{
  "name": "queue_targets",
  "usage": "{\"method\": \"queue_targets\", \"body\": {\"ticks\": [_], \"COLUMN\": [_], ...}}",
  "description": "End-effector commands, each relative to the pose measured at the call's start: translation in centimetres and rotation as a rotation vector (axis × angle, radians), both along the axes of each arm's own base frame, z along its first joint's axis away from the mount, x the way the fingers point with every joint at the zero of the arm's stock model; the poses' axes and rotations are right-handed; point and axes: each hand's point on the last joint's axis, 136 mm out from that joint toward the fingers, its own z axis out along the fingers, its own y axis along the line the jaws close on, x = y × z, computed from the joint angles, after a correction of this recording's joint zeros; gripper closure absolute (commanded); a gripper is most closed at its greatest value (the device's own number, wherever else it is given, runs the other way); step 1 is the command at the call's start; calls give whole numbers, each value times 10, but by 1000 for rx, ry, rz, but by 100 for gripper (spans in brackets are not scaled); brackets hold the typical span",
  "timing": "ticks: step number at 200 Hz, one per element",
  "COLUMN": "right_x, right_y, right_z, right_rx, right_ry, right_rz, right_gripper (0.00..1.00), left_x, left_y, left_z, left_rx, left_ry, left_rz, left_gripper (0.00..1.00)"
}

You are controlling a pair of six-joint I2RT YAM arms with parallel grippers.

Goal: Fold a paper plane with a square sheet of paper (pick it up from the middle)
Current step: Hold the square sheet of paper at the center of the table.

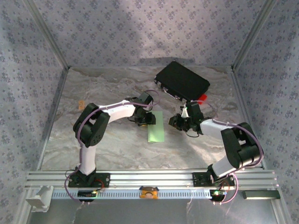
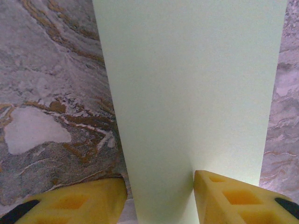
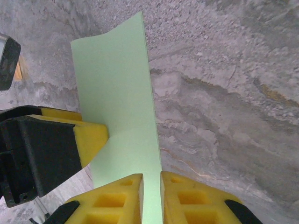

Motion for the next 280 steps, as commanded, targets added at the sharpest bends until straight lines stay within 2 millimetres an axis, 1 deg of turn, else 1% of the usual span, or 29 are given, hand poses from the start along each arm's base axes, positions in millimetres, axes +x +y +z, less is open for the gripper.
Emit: {"method": "queue_targets", "body": {"ticks": [1, 81, 125, 172, 216, 239, 250, 272, 280], "right_x": [4, 5, 5, 5, 5, 5, 5, 6, 6], "right_y": [10, 12, 11, 11, 13, 18, 20, 27, 29], "right_z": [5, 4, 4, 4, 5, 5, 2, -1, -2], "right_rx": [20, 14, 10, 8, 13, 5, -19, -74, -82], "right_ry": [-10, -5, -4, -4, -9, -9, -1, -13, -12], "right_rz": [33, 38, 36, 38, 46, 72, 84, 117, 125], "right_gripper": [82, 82, 81, 81, 82, 87, 89, 97, 98], "left_x": [2, 5, 7, 10, 7, 6, 6, 6, 6], "left_y": [25, 30, 28, 26, 28, 29, 29, 29, 29], "left_z": [-65, -64, -63, -65, -70, -71, -71, -71, -72], "left_rx": [142, 156, 150, 152, 163, 165, 164, 166, 166], "left_ry": [5, -8, -11, -7, 3, 5, 6, 7, 6], "left_rz": [6, 32, 32, 20, 12, 12, 12, 10, 10], "left_gripper": [53, 56, 53, 53, 53, 53, 53, 53, 53]}}
